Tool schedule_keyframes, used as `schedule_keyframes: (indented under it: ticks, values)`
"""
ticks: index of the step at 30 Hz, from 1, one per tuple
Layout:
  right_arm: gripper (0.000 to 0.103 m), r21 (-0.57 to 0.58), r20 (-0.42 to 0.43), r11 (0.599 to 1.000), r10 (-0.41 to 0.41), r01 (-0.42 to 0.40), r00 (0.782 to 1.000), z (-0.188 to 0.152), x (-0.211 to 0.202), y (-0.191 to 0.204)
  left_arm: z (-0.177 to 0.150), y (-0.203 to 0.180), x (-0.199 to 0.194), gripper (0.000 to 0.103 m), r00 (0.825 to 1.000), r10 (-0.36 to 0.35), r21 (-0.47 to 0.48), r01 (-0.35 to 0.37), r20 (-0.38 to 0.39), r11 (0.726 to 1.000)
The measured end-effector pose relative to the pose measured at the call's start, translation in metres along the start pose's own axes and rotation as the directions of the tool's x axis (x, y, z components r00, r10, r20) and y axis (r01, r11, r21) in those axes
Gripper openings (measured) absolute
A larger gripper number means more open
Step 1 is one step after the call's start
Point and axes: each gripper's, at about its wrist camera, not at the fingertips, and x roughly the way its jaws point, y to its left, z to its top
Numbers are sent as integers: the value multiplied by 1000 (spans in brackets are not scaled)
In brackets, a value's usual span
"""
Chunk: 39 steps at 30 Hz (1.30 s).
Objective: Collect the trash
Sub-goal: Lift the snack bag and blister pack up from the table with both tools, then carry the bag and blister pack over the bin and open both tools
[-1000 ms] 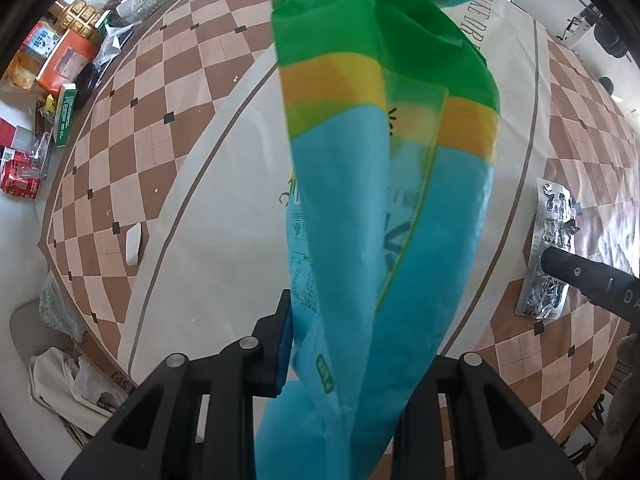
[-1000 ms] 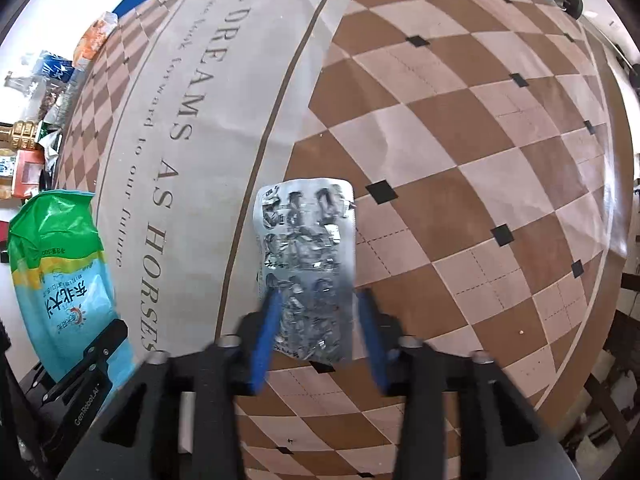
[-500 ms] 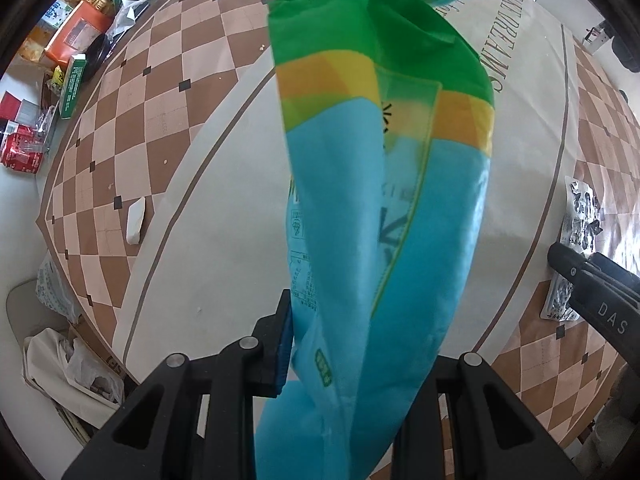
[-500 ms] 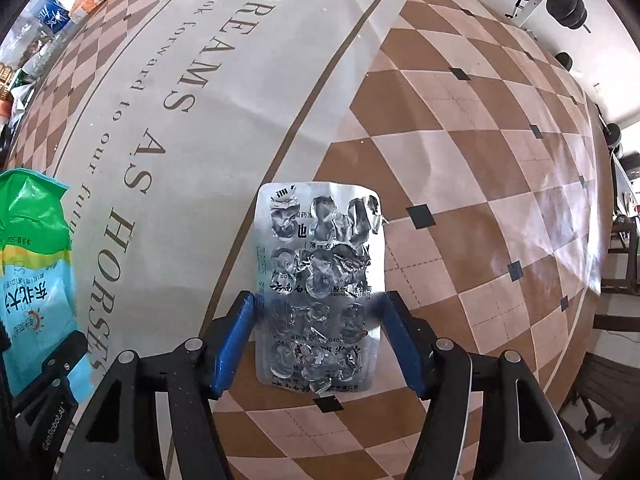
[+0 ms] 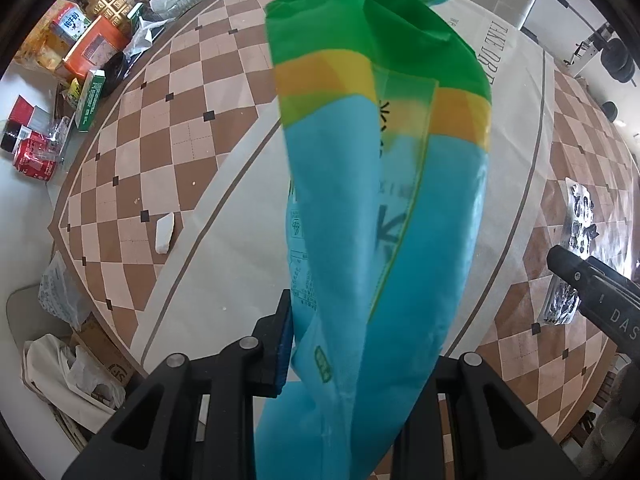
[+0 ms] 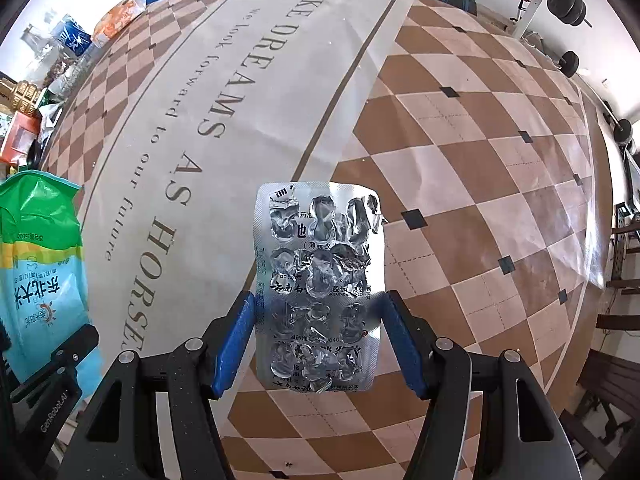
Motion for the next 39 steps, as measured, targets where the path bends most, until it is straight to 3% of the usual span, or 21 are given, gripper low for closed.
schedule_keyframes:
  ticks: [9,17,24,29,34,39]
  values:
    - [67,-26,70,997,78,-76,994,-14,-51,7,-17,11,-48,24,995,-41,23,39,86,999]
    - [67,-30,118,994,110,-107,987,-62,-77,43,-72,47,-94,24,983,-87,58,78,165,995]
    - [67,0,179,991,130,-132,975,-161,-119,62,-155,93,-110,24,973,-121,90,106,194,990]
    - [67,29,180,988,144,-152,973,-246,-128,83,-221,126,-100,24,978,-142,101,127,155,987]
    - [67,25,104,988,149,-152,983,-334,-109,102,-277,145,-64,24,988,-141,98,134,59,986]
    - [67,22,-29,990,141,-140,990,-404,-60,103,-314,157,4,24,983,-164,45,168,-83,985]
